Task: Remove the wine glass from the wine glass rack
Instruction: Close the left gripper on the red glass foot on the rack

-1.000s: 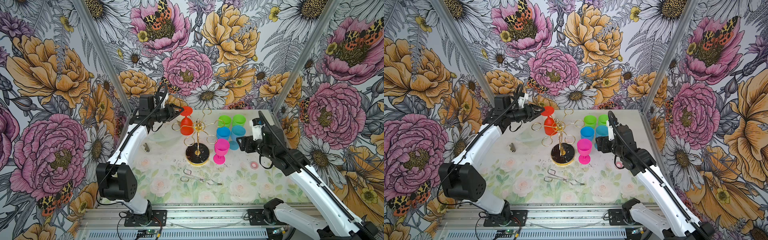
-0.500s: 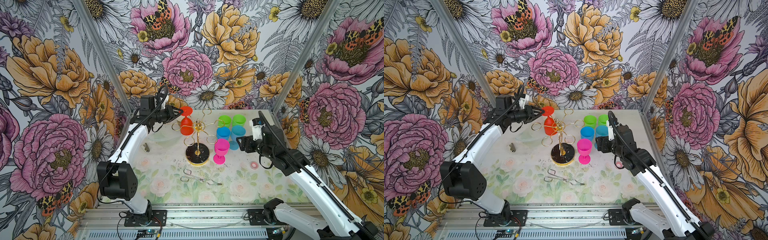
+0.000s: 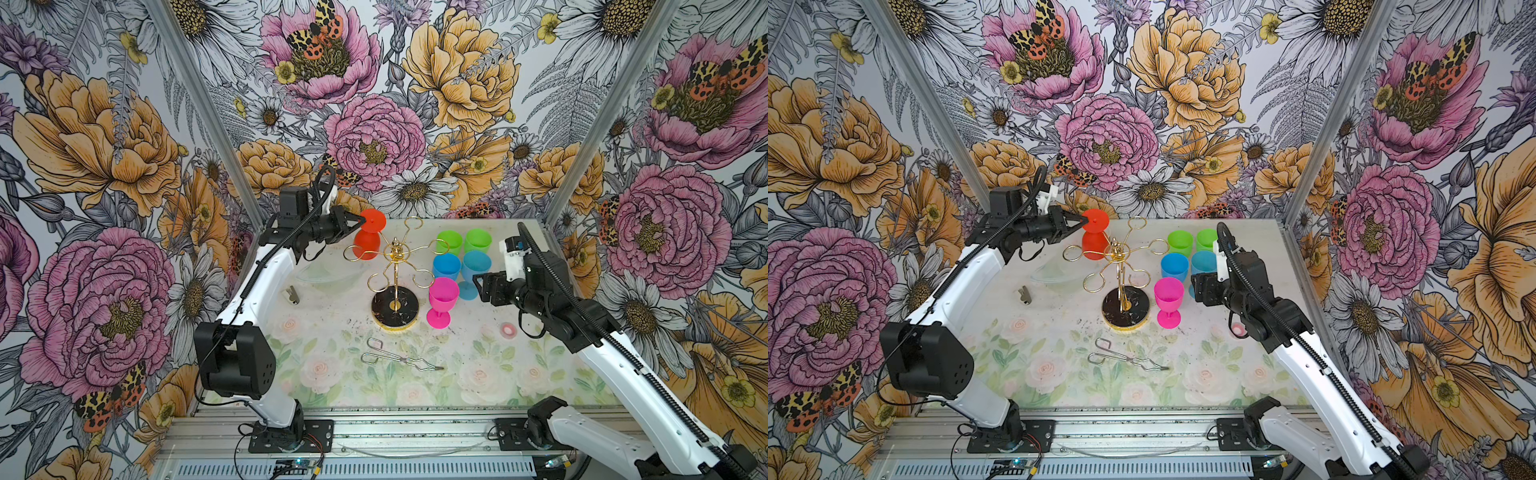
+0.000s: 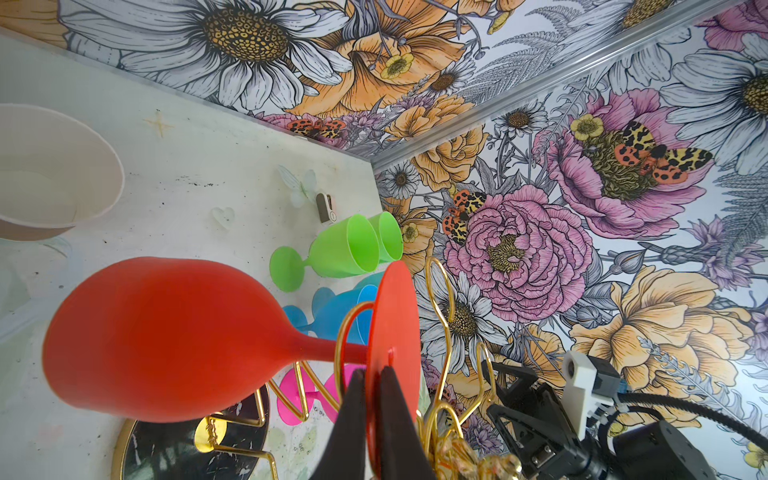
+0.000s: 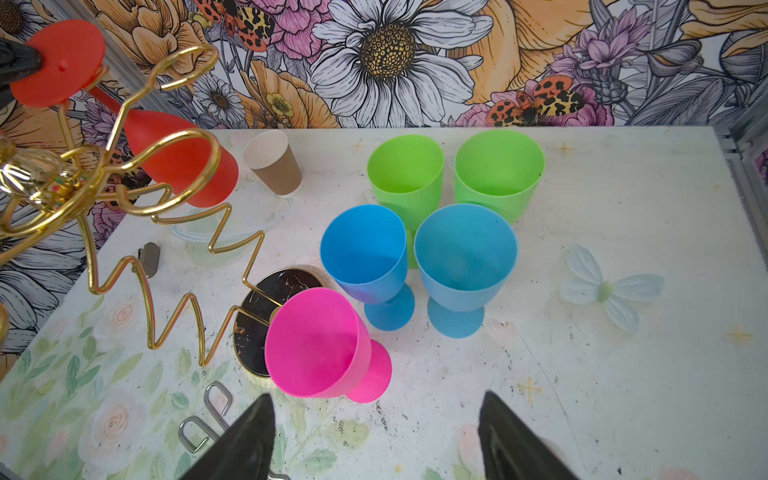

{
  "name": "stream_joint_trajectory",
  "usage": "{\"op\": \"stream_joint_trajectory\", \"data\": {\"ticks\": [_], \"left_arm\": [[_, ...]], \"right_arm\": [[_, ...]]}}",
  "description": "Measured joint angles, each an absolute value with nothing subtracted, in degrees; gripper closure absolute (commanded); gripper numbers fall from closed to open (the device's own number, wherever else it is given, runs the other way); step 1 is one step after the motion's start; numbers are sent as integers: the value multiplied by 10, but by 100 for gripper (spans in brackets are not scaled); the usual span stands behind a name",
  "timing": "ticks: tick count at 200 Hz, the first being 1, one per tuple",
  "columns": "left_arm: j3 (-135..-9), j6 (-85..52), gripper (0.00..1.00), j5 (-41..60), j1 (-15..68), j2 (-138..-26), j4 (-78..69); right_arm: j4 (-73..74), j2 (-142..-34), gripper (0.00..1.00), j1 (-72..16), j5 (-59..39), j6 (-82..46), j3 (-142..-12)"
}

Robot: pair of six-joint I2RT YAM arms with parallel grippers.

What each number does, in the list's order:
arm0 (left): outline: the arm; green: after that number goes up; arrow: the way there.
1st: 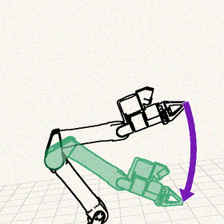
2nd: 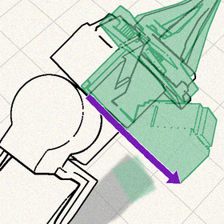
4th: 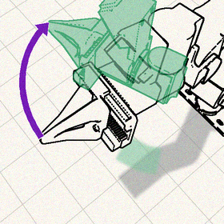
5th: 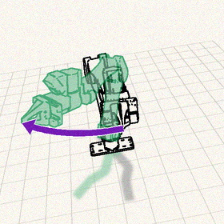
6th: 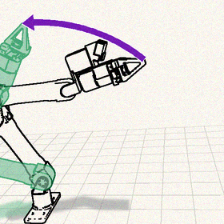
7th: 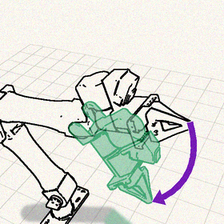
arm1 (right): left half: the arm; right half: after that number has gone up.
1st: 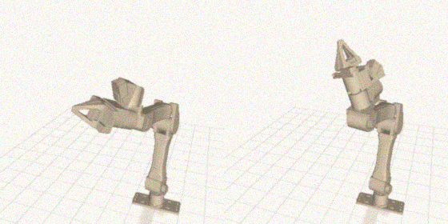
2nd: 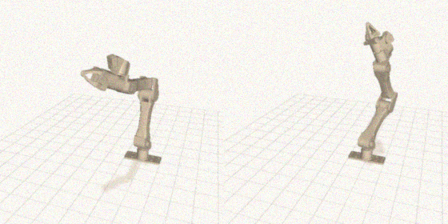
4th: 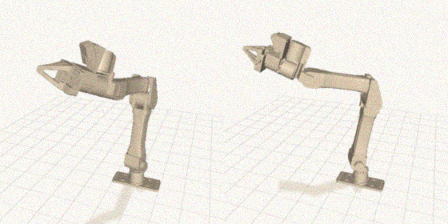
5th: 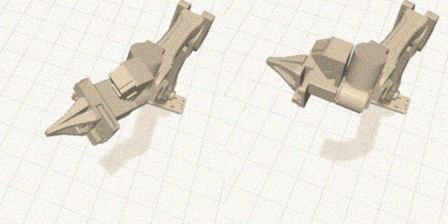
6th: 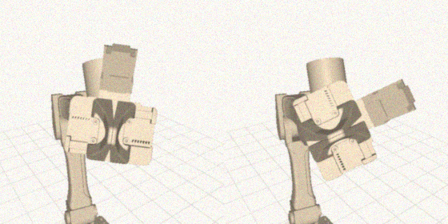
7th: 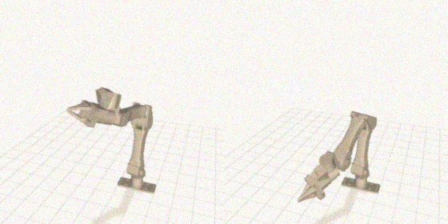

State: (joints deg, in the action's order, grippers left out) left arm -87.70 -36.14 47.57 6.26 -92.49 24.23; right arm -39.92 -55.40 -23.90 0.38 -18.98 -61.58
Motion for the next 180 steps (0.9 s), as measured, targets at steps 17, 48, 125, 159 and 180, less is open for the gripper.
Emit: {"op": "stream_joint_trajectory", "data": {"ticks": [17, 48, 125, 159, 180], "left_arm": [[-883, -363, 95, 481, 63, -925, 240], [-884, -368, 97, 482, 63, -925, 240], [-884, -386, 100, 490, 68, -925, 243], [-885, -392, 100, 490, 71, -924, 247], [-885, -394, 100, 490, 72, -921, 251]], "right_arm": [[-399, -554, 22, -239, 4, -190, -616], [-397, -554, 22, -239, 4, -190, -616], [-382, -558, 22, -239, 3, -190, -616], [-382, -561, 22, -239, 3, -190, -615], [-378, -561, 22, -239, 3, -190, -615]]}}
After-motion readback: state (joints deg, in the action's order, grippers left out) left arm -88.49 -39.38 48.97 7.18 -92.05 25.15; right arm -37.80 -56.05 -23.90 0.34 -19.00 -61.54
